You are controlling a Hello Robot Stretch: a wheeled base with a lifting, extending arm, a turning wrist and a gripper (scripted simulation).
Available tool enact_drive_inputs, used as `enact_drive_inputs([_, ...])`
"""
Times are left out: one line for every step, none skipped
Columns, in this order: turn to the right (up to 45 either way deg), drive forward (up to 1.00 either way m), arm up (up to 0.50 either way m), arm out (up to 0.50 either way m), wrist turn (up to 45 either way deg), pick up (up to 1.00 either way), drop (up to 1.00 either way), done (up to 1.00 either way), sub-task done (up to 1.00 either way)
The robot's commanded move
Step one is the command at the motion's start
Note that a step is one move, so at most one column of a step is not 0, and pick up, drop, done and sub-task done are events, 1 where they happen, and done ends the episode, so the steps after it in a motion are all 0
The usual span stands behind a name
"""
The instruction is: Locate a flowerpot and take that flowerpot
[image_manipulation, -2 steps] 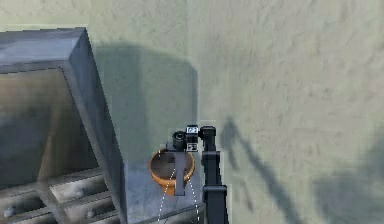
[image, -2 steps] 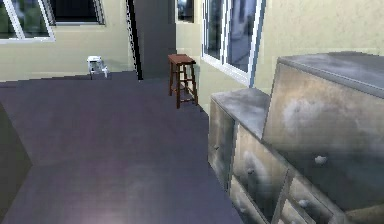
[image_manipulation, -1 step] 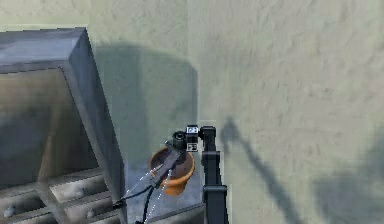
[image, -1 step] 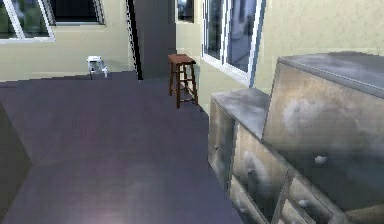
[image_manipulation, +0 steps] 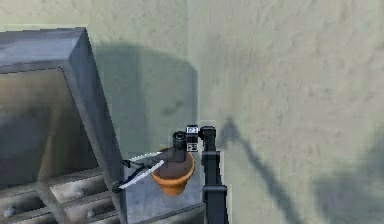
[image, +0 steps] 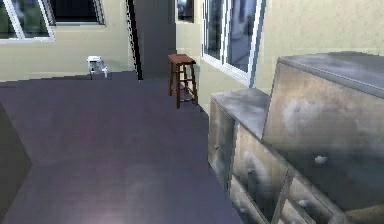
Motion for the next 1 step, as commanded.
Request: enact_drive_inputs([0.0, 0.0, 0.0, 0.0, 45.0, 0.0, 0.0, 0.0, 0.0])
